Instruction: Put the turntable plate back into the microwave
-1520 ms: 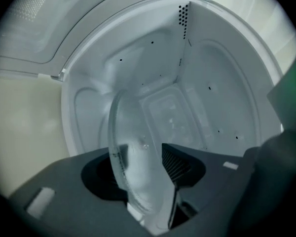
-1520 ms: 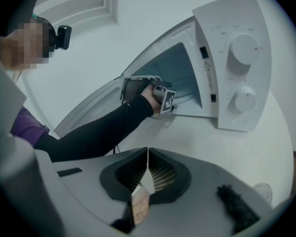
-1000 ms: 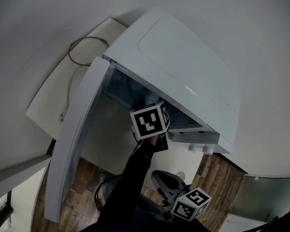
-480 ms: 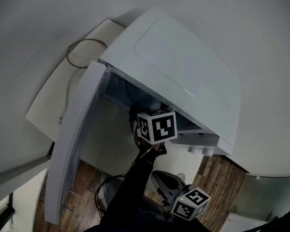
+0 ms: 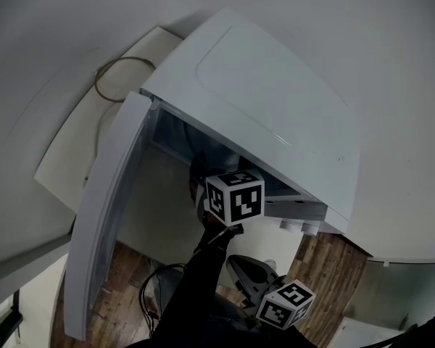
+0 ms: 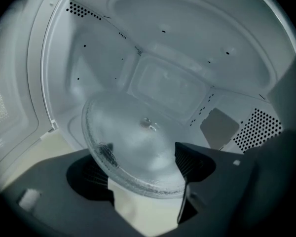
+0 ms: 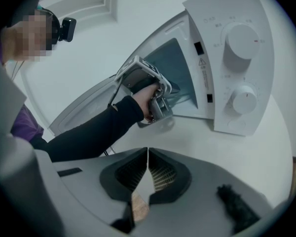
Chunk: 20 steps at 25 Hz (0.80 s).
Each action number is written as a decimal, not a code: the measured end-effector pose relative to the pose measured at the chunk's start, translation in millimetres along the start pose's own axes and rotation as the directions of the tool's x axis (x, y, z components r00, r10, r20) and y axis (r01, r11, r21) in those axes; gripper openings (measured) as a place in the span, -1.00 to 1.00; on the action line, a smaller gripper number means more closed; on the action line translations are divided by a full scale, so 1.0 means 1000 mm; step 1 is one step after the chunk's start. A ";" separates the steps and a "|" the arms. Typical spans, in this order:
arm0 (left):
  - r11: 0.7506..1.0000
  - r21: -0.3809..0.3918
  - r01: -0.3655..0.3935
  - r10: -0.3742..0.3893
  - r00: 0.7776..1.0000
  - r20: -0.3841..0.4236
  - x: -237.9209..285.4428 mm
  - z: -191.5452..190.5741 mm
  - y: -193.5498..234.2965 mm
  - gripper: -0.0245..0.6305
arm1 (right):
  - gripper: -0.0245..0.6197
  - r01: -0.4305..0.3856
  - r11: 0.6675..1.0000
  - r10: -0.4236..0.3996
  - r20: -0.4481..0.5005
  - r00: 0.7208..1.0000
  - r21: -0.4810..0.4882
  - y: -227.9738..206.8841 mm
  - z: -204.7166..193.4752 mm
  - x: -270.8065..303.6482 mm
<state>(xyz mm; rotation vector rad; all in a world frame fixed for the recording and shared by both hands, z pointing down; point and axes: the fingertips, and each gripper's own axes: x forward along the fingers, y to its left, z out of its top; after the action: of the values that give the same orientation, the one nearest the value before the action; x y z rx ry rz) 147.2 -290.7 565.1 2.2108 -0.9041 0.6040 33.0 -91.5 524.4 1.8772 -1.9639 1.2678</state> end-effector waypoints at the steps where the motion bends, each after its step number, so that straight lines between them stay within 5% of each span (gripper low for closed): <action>1: 1.000 0.001 0.008 -0.008 1.000 -0.011 0.000 0.000 0.000 0.26 | -0.88 0.002 1.000 -0.002 0.002 1.000 -0.008 -0.001 0.001 0.001; 7: 0.998 0.006 0.064 -0.064 0.997 -0.049 -0.002 -0.001 0.000 0.27 | -0.88 0.041 0.993 -0.034 0.061 0.998 -0.110 -0.013 0.025 0.008; 12: 0.991 -0.033 0.128 -0.130 0.989 -0.073 -0.003 -0.002 -0.003 0.36 | -0.88 0.157 0.961 -0.131 0.126 0.983 -0.227 -0.037 0.060 0.032; 20: 0.952 -0.117 0.284 -0.292 0.955 -0.057 -0.017 0.009 -0.002 0.39 | -0.87 0.255 0.927 -0.191 0.238 0.952 -0.275 -0.051 0.104 0.059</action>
<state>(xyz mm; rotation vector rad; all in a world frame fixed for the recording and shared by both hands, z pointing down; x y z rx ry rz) 139.0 -289.3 547.6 2.1546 -0.5471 0.4814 110.1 -195.5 518.5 2.0651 -1.8386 0.6873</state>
